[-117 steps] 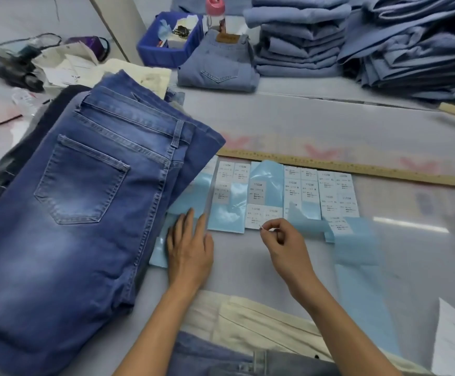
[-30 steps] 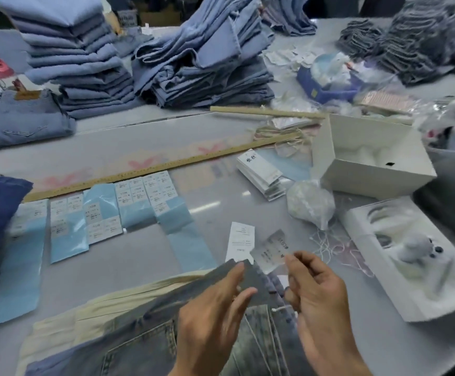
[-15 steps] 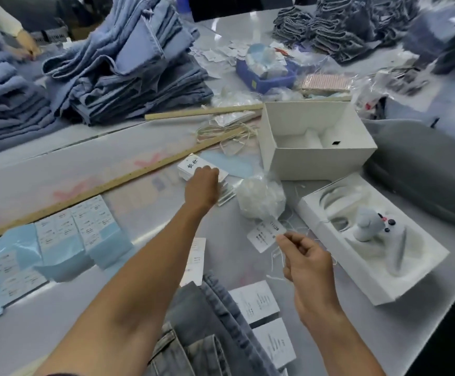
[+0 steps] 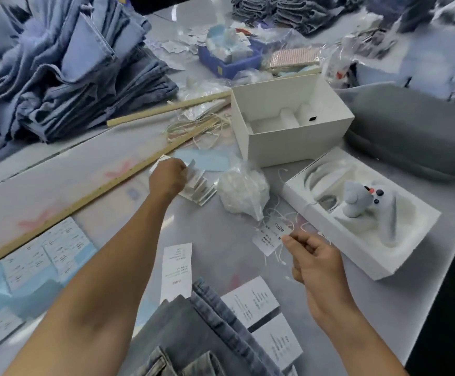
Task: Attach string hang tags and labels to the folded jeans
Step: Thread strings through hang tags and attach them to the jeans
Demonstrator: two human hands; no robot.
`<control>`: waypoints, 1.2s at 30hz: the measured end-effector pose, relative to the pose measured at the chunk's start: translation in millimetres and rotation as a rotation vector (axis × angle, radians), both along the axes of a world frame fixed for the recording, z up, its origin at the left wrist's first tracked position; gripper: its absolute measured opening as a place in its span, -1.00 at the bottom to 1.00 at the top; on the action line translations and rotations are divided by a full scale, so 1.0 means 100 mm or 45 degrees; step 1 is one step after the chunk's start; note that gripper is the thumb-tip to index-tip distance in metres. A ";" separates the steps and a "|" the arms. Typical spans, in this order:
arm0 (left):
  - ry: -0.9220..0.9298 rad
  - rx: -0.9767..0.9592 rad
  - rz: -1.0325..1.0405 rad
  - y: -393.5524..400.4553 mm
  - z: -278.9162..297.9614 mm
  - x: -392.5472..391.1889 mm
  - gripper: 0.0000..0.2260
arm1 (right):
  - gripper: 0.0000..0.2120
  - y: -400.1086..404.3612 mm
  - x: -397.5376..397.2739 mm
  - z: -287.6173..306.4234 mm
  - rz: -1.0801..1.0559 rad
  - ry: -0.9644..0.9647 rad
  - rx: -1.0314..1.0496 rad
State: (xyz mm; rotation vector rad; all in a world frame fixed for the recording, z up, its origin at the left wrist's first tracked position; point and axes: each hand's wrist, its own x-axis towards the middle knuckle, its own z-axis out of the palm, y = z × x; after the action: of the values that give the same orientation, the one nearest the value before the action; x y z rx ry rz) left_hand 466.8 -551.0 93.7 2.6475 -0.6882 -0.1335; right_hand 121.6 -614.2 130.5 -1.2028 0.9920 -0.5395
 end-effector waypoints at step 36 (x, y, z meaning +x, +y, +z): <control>1.130 -1.491 1.171 2.40 0.39 -3.80 -0.78 | -0.85 1.36 -0.70 0.51 0.778 0.254 0.370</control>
State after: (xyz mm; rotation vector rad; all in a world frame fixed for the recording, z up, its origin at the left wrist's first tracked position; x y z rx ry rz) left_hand 86.5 -311.4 132.6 1.3005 0.6096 -0.4240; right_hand 51.7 -478.5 181.2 -1.2308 0.7775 0.2039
